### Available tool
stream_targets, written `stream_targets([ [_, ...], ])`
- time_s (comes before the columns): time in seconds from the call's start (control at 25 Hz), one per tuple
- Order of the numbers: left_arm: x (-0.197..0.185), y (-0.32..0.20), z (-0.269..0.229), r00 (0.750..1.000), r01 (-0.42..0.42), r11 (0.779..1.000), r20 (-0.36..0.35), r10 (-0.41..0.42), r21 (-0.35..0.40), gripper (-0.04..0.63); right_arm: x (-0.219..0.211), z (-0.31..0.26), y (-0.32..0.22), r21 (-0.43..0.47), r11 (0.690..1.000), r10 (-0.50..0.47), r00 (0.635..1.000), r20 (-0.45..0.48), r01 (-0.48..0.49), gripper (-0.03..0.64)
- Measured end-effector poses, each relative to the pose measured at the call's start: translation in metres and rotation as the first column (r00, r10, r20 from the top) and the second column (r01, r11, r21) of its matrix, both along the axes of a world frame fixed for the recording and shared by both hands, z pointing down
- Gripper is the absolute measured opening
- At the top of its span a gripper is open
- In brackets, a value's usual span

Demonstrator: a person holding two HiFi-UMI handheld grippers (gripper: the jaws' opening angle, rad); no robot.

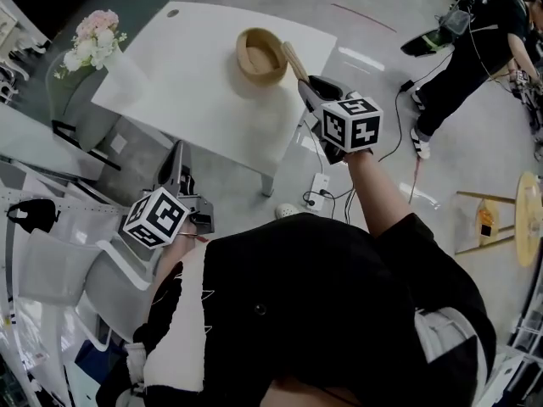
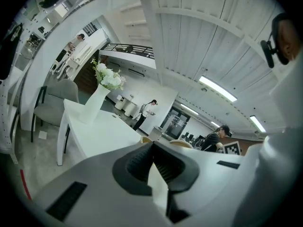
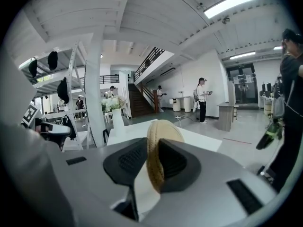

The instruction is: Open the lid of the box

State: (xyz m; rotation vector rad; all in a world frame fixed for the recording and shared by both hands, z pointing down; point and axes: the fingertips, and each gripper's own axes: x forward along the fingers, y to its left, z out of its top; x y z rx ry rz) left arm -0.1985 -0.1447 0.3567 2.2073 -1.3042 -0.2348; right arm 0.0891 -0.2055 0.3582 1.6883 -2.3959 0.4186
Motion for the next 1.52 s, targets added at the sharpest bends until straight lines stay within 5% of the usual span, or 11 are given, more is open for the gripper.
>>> stream_targets([
  [1.0, -0.01, 0.062, 0.02, 0.994, -0.111, 0.994, 0.0, 0.111, -0.019, 0.011, -0.063, 0.027, 0.1, -0.066, 0.998, 0.03, 0.997, 0.07, -0.025, 0.086],
  [1.52, 0.001, 0.068, 0.019, 0.987, -0.151, 0.988, 0.047, 0.15, 0.015, 0.011, -0.112, 0.015, 0.117, -0.087, 0.996, 0.016, 0.967, 0.255, 0.006, 0.087],
])
